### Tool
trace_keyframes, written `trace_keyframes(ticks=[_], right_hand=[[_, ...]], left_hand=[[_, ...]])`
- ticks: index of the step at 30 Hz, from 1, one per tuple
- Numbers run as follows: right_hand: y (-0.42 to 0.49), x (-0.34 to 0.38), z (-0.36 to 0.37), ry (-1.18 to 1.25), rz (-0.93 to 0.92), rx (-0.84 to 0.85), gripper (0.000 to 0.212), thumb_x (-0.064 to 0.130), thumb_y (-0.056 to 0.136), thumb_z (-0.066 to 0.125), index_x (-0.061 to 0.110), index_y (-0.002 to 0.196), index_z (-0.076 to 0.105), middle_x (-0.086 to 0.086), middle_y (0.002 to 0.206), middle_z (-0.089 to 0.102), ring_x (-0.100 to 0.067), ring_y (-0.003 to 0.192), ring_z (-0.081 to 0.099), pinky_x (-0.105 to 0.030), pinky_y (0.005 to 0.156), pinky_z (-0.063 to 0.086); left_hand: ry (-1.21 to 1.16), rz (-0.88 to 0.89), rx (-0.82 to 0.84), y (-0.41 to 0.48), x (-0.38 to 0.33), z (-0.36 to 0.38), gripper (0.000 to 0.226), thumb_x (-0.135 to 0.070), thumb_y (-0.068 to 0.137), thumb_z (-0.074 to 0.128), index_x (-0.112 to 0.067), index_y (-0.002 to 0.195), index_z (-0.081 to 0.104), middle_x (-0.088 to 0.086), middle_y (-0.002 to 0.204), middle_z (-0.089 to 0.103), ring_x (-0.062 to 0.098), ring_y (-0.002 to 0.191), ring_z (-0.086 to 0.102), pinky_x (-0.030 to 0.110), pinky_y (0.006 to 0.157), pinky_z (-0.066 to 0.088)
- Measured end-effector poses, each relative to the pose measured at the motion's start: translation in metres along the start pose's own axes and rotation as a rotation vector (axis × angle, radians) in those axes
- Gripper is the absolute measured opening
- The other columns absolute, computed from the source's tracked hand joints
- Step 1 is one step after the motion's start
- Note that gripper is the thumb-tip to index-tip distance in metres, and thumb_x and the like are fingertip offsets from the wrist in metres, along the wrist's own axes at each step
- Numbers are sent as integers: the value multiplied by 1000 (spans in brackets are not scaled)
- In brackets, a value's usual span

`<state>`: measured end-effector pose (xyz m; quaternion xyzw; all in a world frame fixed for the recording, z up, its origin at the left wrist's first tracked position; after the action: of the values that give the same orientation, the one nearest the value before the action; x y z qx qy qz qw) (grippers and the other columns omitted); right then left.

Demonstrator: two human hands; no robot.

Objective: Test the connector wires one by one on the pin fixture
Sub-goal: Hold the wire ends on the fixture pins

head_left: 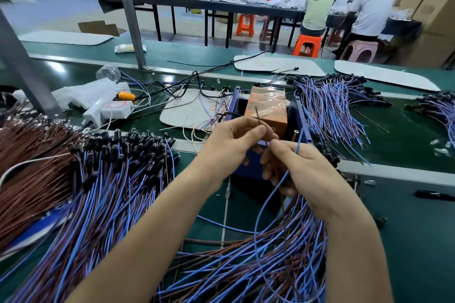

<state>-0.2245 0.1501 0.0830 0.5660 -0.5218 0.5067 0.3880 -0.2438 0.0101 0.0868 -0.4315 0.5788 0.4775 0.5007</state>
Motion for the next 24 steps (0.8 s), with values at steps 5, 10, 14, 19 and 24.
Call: trace_keyframes(ticks=[5, 10, 14, 19, 24], right_hand=[[6, -14, -26, -43, 10, -192, 38, 23, 103, 40, 11, 74, 60, 1, 42, 52, -9, 39, 43, -14, 40, 35], [9, -27, -36, -71, 97, -253, 33, 36, 98, 47, 12, 77, 43, 6, 40, 29, -8, 37, 19, -15, 34, 20], [14, -29, -29, -158, 117, -246, 42, 40, 100, 41, 12, 69, 46, 7, 37, 29, -7, 31, 20, -15, 32, 17], [15, -27, -27, -176, 166, -195, 43, 24, 97, 31, 9, 60, 48, 3, 37, 31, -8, 31, 19, -15, 31, 15], [13, -27, -27, -217, 228, -137, 45, 21, 98, 27, 8, 63, 50, 4, 33, 34, -9, 29, 21, -13, 32, 17]], left_hand=[[93, -187, 75, 7, 10, -16, 20, -10, 97, 52, -7, 85, 68, -4, 57, 64, 3, 42, 47, 14, 43, 41], [218, -329, 78, 12, 24, -20, 27, -13, 98, 52, -2, 78, 68, 0, 55, 62, 5, 41, 49, 17, 43, 44], [204, -334, 81, 12, 25, -19, 28, -13, 98, 51, 0, 80, 69, 2, 55, 62, 6, 41, 50, 17, 43, 44], [198, -348, 85, 10, 22, -19, 23, -11, 97, 50, 0, 86, 67, 5, 57, 63, 8, 40, 51, 18, 41, 44], [175, -342, 81, 10, 20, -16, 23, -15, 99, 49, -1, 94, 67, 4, 52, 62, 10, 39, 51, 18, 39, 43]])
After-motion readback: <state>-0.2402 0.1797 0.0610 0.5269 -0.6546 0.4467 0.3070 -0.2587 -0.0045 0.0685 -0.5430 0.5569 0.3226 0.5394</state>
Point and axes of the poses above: each hand's wrist, its own y-axis towards the middle knuckle, its own z-axis out of the palm, x = y × z, the point moved 1 cm from there along y, towards the middle knuckle
